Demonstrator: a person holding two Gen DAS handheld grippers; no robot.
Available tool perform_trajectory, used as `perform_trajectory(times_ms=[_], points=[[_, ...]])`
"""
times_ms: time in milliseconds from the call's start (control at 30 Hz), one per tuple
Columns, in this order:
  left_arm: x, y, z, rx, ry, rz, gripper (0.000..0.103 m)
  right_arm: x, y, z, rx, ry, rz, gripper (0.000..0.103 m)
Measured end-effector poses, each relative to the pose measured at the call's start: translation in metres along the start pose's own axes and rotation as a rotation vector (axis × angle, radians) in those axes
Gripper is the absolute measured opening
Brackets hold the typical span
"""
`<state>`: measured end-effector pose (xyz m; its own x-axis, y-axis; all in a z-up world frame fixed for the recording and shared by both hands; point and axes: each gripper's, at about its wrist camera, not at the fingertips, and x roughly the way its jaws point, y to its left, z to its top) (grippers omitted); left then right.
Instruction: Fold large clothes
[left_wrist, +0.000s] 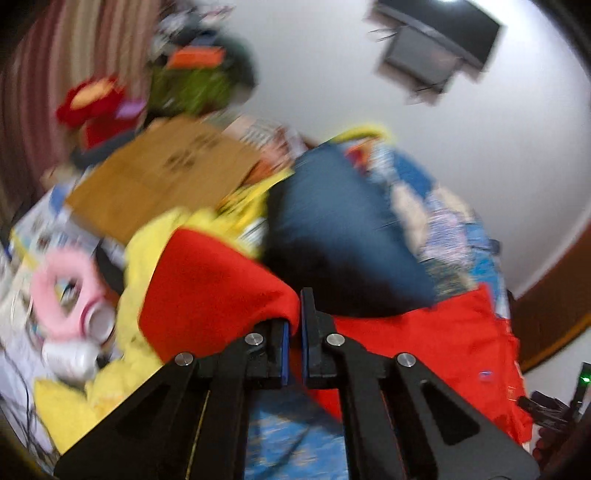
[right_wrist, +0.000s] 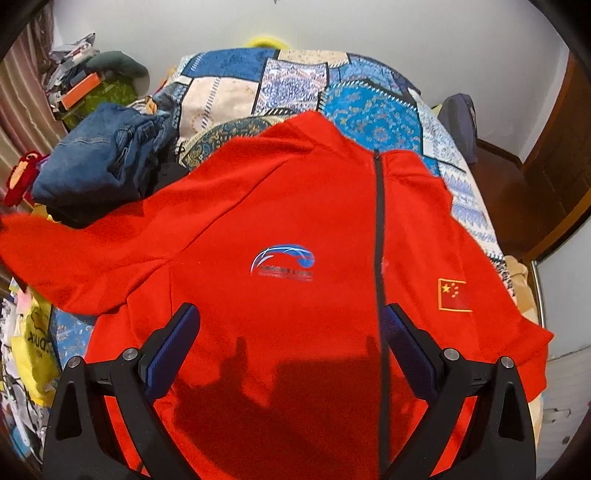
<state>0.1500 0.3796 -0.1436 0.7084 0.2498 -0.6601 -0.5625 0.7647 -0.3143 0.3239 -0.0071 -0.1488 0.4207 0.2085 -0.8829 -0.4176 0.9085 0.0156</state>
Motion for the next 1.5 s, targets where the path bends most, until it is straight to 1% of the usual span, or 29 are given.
perform_trajectory(times_ms=[67, 167, 233, 333, 400, 467, 567, 633, 767, 933, 1033, 1200, 1367, 1400, 1433, 1500], points=[[-0.011, -0.031, 0.013, 0.061, -0.039, -0.038, 0.003, -0.005, -0.004, -0.001, -0.004, -0.012, 0.002, 0.098], [-0.025, -0.091, 0.026, 0.166, -0.091, -0.109, 0.003, -0.010, -0.013, -0.002, 0.005, -0.025, 0.012, 0.098], [-0.028, -0.129, 0.031, 0.221, -0.101, -0.164, 0.003, -0.014, -0.021, -0.003, 0.016, -0.033, 0.021, 0.098], [-0.026, -0.183, 0.030, 0.291, -0.094, -0.230, 0.003, -0.018, -0.033, -0.004, 0.032, -0.048, 0.031, 0.098], [-0.023, -0.214, 0.025, 0.338, -0.089, -0.257, 0.003, -0.022, -0.042, -0.006, 0.042, -0.058, 0.037, 0.098], [-0.015, -0.250, 0.013, 0.394, -0.069, -0.283, 0.003, -0.025, -0.049, -0.009, 0.051, -0.065, 0.039, 0.098], [0.000, -0.292, -0.005, 0.453, -0.016, -0.336, 0.003, -0.028, -0.062, -0.012, 0.071, -0.073, 0.039, 0.098], [0.014, -0.321, -0.023, 0.503, 0.036, -0.370, 0.003, -0.029, -0.073, -0.015, 0.087, -0.078, 0.038, 0.098], [0.037, -0.367, -0.062, 0.573, 0.143, -0.418, 0.003, -0.032, -0.094, -0.023, 0.121, -0.088, 0.026, 0.098], [0.058, -0.409, -0.111, 0.651, 0.257, -0.460, 0.003, -0.030, -0.123, -0.034, 0.162, -0.078, -0.003, 0.098], [0.070, -0.432, -0.146, 0.709, 0.326, -0.463, 0.003, -0.028, -0.136, -0.040, 0.183, -0.065, -0.015, 0.098], [0.091, -0.446, -0.190, 0.778, 0.441, -0.461, 0.003, -0.025, -0.155, -0.054, 0.218, -0.035, -0.036, 0.098], [0.105, -0.447, -0.228, 0.848, 0.543, -0.438, 0.004, -0.026, -0.166, -0.064, 0.242, -0.016, -0.050, 0.098], [0.106, -0.445, -0.234, 0.861, 0.564, -0.434, 0.005, -0.027, -0.167, -0.065, 0.247, -0.014, -0.052, 0.098], [0.106, -0.444, -0.238, 0.869, 0.578, -0.429, 0.011, -0.027, -0.168, -0.066, 0.248, -0.014, -0.053, 0.098], [0.107, -0.440, -0.242, 0.873, 0.617, -0.427, 0.017, -0.029, -0.169, -0.067, 0.247, -0.015, -0.056, 0.098]])
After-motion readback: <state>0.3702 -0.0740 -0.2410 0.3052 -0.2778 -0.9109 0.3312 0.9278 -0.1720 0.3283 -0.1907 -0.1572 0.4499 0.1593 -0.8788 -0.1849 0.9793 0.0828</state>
